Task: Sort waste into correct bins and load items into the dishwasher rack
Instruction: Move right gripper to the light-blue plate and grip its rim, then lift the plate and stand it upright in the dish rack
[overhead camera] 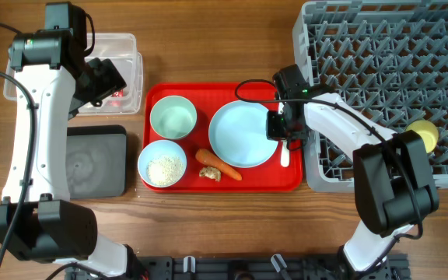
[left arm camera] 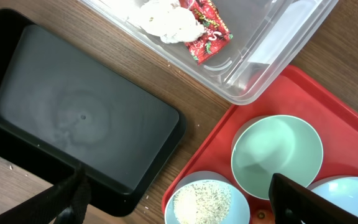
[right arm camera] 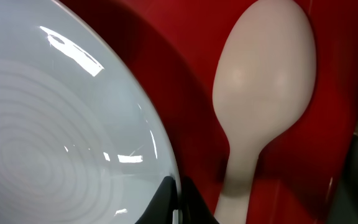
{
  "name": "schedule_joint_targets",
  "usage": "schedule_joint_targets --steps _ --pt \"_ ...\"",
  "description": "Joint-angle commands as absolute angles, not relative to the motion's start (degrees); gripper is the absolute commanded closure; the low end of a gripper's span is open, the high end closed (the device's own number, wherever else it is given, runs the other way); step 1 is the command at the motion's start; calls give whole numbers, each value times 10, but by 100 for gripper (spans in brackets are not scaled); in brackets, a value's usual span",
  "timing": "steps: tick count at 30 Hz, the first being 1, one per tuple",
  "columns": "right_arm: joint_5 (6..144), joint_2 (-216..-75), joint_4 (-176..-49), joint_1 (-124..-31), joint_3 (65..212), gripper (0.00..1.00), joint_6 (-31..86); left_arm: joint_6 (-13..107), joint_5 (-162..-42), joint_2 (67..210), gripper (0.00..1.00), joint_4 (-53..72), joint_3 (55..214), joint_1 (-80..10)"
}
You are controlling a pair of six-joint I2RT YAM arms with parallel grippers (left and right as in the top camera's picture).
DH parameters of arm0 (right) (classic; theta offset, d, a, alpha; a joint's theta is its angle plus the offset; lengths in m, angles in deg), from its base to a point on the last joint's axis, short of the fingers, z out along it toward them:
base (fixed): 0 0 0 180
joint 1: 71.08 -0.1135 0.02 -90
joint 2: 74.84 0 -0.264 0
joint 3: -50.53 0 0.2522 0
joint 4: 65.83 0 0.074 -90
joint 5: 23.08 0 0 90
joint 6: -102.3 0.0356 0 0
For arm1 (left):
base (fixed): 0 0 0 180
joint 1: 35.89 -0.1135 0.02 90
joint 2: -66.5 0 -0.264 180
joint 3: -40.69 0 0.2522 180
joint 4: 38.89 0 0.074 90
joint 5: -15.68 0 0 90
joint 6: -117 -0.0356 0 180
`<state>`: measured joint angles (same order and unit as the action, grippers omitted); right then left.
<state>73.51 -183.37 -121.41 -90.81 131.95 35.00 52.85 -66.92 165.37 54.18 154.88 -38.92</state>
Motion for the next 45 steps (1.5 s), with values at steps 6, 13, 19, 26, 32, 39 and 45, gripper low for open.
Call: schedule_joint_targets --steps 6,13,19,26,32,39,45 --pt "673 -1738 -1214 -902 1378 96 342 532 -674 1648 6 540 1553 -392" --pt "525 -1624 -1224 -871 1410 96 331 532 -674 1649 6 540 1553 -392" --pt "351 -1545 -1192 -817 1410 96 272 532 -674 1649 6 540 1553 -392" --pt "149 -1532 -1086 -737 1409 96 178 532 -674 1648 6 540 1553 -392" --pt "138 -1538 -980 -653 1408 96 127 532 -674 1649 6 540 1553 -392" --pt "145 -1587 -924 -561 1408 96 32 532 -675 1648 6 540 1553 -392" --pt "145 -1643 -908 -519 1408 96 -3 532 -675 1649 6 540 1553 -392"
